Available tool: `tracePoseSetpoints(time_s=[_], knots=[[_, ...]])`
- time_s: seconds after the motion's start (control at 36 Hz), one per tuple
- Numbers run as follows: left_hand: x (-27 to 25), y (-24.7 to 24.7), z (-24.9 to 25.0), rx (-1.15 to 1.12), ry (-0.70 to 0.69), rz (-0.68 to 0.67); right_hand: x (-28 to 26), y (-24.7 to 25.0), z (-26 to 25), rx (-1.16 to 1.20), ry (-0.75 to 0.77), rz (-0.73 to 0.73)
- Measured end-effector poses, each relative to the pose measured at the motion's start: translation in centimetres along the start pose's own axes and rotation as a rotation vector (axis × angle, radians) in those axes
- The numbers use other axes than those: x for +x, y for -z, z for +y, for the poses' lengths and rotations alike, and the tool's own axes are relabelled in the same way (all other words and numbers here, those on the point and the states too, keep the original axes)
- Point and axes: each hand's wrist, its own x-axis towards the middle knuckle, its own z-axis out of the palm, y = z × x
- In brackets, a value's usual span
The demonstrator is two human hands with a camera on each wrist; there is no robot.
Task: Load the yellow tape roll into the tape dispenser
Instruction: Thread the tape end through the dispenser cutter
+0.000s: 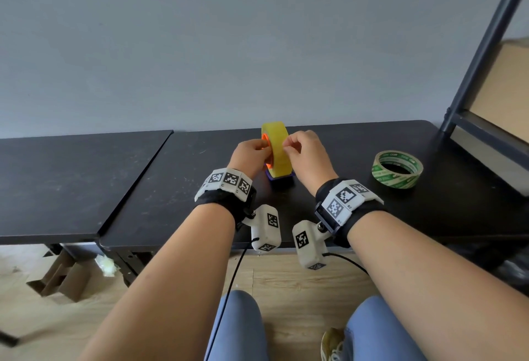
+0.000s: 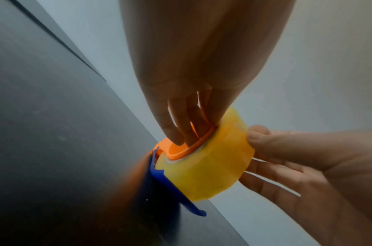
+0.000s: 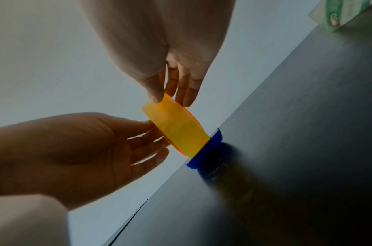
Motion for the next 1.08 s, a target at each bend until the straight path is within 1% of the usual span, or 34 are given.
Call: tracePoseSetpoints(time_s=[0.11, 0.22, 0.31, 0.5, 0.67, 0.75, 0.86, 0.89, 0.94, 1.03, 1.08], knots=[[-0.3, 0.3, 0.5, 0.097, -0.030, -0.003, 0.0, 0.1, -0.3, -0.075, -0.004, 0.008], [-0.6, 0.6, 0.7, 0.142, -0.048, -0.013, 0.0, 0.2, -0.7, -0.091, -0.002, 0.014], [-0.8, 0.8, 0.9, 0.172, -0.067, -0.021, 0.0, 0.2, -0.8, -0.046, -0.031, 0.020], [-1.4, 1.2, 1.5, 0.259, -0.091, -0.098, 0.9, 0.1, -1.3, 0.058, -0.097, 0.021], [-1.6, 1.5, 1.2, 0.211, -0.064, -0.126, 1.7, -0.1, -2.1, 0.090, -0.127, 0.003], [-1.6, 1.6, 1.1, 0.142, -0.011, -0.130, 1.9, 0.1, -2.2, 0.087, -0.126, -0.012], [-1.3, 1.3, 1.6, -0.082, 0.170, -0.176, 1.9, 0.5, -2.2, 0.086, -0.104, -0.024], [-1.2, 1.1, 1.9, -0.124, 0.223, -0.165, 1.8, 0.5, -2.2, 0.089, -0.104, -0.024], [-1.0, 0.8, 2.5, -0.221, 0.324, -0.098, 1.6, 0.6, -2.2, 0.101, -0.107, -0.023], [-0.2, 0.5, 2.6, -0.356, 0.346, 0.000, 1.3, 0.7, -2.4, 0.128, -0.106, -0.019], [0.3, 0.4, 2.3, -0.368, 0.349, 0.028, 1.1, 0.8, -2.3, 0.138, -0.100, -0.024]])
